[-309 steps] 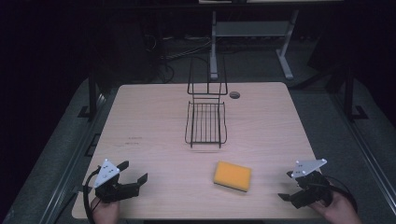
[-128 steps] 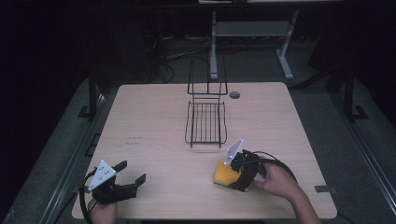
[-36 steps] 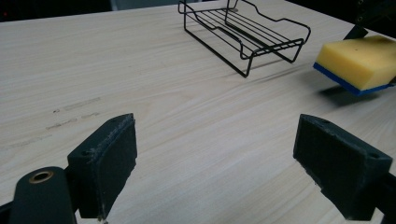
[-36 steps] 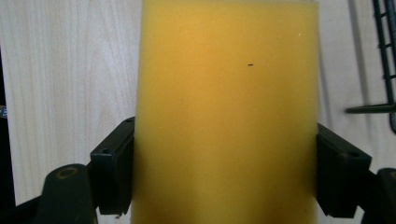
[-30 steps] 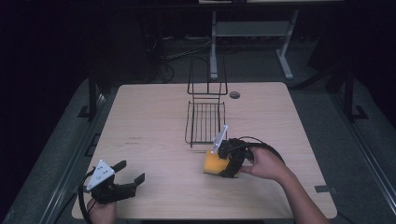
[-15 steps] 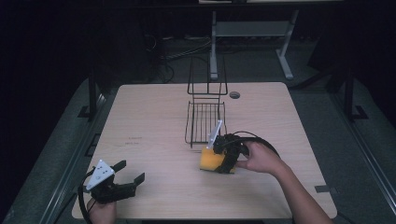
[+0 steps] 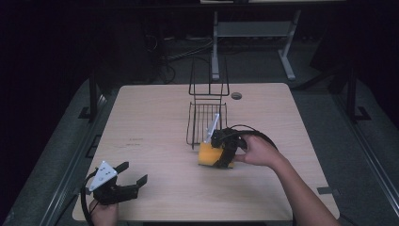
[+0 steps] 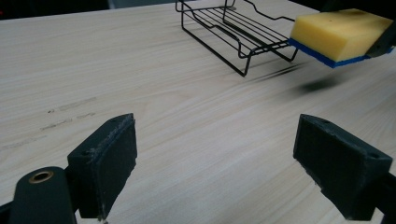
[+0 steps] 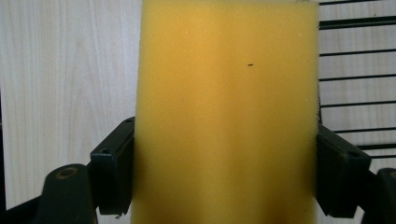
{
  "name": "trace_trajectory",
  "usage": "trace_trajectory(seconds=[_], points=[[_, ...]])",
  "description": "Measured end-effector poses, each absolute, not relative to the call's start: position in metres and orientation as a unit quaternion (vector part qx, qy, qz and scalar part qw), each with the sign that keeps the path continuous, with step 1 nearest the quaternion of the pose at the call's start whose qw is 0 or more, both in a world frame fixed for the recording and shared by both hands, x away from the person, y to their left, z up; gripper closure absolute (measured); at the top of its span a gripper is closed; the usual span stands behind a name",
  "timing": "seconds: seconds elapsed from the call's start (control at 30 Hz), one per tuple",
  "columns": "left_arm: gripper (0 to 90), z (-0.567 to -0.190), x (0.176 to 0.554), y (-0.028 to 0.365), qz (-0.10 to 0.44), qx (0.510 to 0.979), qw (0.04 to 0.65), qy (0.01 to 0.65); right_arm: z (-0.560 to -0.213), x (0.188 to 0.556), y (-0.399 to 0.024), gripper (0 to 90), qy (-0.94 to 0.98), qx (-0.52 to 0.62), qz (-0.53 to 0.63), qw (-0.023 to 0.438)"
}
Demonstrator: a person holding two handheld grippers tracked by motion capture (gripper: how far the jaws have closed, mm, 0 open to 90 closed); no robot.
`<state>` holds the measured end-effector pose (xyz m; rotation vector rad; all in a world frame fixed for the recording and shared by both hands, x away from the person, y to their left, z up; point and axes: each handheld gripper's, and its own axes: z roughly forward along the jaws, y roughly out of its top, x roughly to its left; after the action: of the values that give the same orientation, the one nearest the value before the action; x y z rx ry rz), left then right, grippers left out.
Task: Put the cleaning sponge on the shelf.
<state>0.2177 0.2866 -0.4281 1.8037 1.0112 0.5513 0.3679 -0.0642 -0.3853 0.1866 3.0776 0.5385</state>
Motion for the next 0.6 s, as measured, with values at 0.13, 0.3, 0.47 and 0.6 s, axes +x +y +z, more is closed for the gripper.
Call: trace_trajectory(seconds=[0.13,0.3,0.47,0.6], points=[[12.8,-0.428,0.218,0.286,0.226,0.74,0.48,0.413,-0.384,0.372,-0.062,21.7,0.983,0.056,0.176,0.006],[12.8,-0.428,0.217,0.285,0.226,0.74,0.48,0.414,-0.382,0.375,-0.06,21.7,0.983,0.055,0.174,0.004],[12.8,-0.428,0.217,0.286,0.225,0.738,0.482,0.416,-0.381,0.379,-0.059,21.7,0.984,0.055,0.172,0.004],[12.8,-0.428,0.217,0.286,0.226,0.739,0.48,0.415,-0.381,0.383,-0.06,21.7,0.983,0.054,0.176,-0.002]])
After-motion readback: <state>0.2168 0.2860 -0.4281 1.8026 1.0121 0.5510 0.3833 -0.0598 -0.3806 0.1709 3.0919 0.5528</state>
